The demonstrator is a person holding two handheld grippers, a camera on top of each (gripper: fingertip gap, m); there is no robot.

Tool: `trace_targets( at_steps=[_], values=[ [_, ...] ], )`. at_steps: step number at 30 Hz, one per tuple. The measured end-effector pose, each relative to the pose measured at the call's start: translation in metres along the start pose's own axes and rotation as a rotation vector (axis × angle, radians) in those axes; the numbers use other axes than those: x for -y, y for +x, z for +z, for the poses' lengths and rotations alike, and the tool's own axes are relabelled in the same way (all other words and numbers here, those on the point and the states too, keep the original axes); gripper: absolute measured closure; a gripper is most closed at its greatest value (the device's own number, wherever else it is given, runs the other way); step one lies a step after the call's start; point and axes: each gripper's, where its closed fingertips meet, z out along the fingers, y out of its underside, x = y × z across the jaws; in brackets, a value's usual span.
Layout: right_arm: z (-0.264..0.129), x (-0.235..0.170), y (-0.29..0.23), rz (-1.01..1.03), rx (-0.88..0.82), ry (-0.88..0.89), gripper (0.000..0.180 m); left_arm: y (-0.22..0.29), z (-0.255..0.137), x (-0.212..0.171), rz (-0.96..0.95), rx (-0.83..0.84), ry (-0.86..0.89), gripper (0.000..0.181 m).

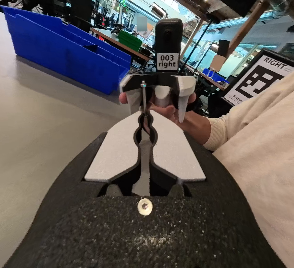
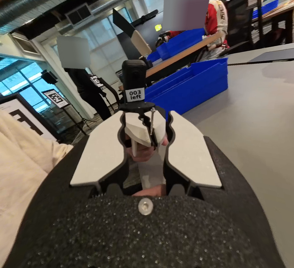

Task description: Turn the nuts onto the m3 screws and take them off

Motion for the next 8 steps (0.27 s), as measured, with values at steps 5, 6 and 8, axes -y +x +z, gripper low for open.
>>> trace_targets(
  at_steps=[5,6,8],
  values=[
    [0.008,-0.001,-0.012,-0.026,0.052,-0.018,0.132,-0.001,-0.002,-0.001,0.009,0.011,-0.014,0.177],
    [0.009,-0.001,-0.014,-0.027,0.056,-0.023,0.132,-0.003,-0.003,-0.001,0.009,0.017,-0.012,0.177],
    [0.009,-0.001,-0.013,-0.044,0.043,-0.022,0.132,-0.006,-0.007,0.000,0.009,0.029,-0.012,0.177]
  ],
)
